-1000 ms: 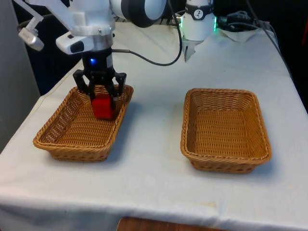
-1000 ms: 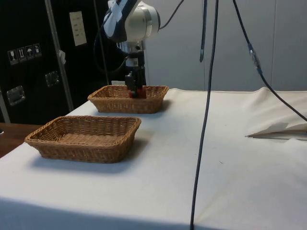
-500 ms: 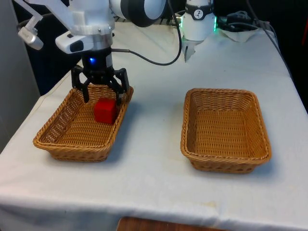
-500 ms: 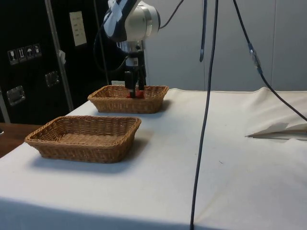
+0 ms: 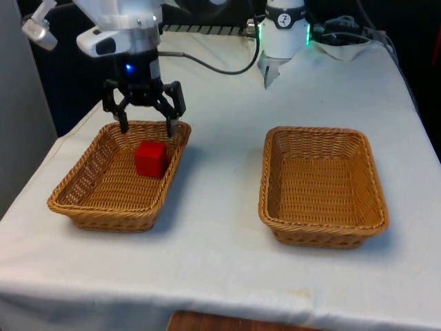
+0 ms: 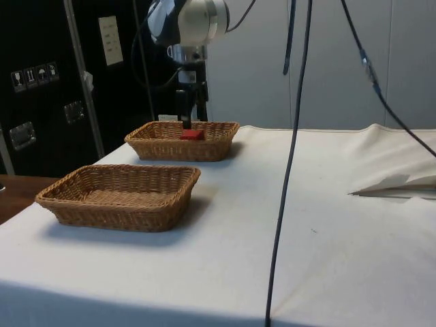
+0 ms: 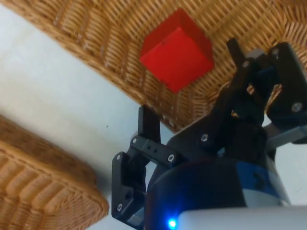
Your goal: Pick up the red cube and place it into the right basket.
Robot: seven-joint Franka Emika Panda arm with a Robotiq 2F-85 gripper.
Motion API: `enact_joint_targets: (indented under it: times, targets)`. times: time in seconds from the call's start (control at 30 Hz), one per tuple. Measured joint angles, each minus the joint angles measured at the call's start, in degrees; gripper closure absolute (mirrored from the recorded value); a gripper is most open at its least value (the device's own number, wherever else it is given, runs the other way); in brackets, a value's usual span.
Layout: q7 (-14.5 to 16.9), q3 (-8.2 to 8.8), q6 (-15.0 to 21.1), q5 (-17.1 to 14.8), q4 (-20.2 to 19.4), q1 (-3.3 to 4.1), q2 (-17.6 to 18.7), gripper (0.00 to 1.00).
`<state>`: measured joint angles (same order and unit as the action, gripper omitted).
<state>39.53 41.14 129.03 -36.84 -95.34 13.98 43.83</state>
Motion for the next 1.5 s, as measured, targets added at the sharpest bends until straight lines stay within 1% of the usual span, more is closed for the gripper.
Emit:
enact_joint_targets:
  times: [0.2, 0.27, 0.43, 0.47, 0.5, 0.53, 0.57, 0.7, 0.73, 0.87, 0.93, 1.07, 1.1, 1.17, 1.2, 1.23, 1.27, 1.43, 1.5]
  targets:
    - [-1.1, 0.57, -0.3, 0.2, -2.2, 0.74, -3.5, 0.0]
    - [-1.3, 0.63, -0.5, 0.2, -2.3, 0.86, -3.9, 0.0]
    - [-2.5, 0.69, -0.8, 0.5, -3.2, 1.66, -5.8, 0.0]
    - [-2.8, 0.69, -0.8, 0.6, -3.3, 1.89, -6.2, 0.0]
    - [-3.4, 0.63, -0.8, 1.0, -3.7, 2.41, -7.0, 0.0]
    - [-3.8, 0.57, -0.8, 1.2, -3.8, 2.69, -7.4, 0.0]
    - [-3.8, 0.57, -0.8, 1.2, -3.8, 2.69, -7.4, 0.0]
    - [-5.4, 0.34, -0.8, 2.1, -4.3, 3.95, -8.5, 0.0]
    - [-6.2, 0.23, -0.8, 2.6, -4.5, 4.47, -9.0, 0.0]
    - [-7.3, -0.11, -0.7, 3.0, -4.8, 5.44, -9.7, 0.0]
    - [-7.3, -0.11, -0.7, 3.0, -4.8, 5.44, -9.7, 0.0]
    - [-8.4, -0.52, -0.6, 3.4, -5.1, 6.42, -10.3, 0.0]
    - [-8.9, -0.8, -0.4, 3.6, -5.3, 6.88, -10.6, 0.0]
    - [-9.4, -1.09, -0.2, 3.8, -5.4, 7.28, -10.9, 0.0]
    - [-9.4, -1.09, -0.2, 3.8, -5.4, 7.28, -10.9, 0.0]
    - [-9.6, -1.2, -0.1, 3.8, -5.5, 7.45, -11.0, 0.0]
    - [-10.0, -1.49, -0.1, 4.0, -5.6, 7.85, -11.2, 0.0]
    - [-11.3, -2.64, 0.5, 5.1, -6.2, 8.59, -12.1, 0.0]
    - [-11.5, -2.86, 0.5, 5.3, -6.3, 8.71, -12.4, 0.0]
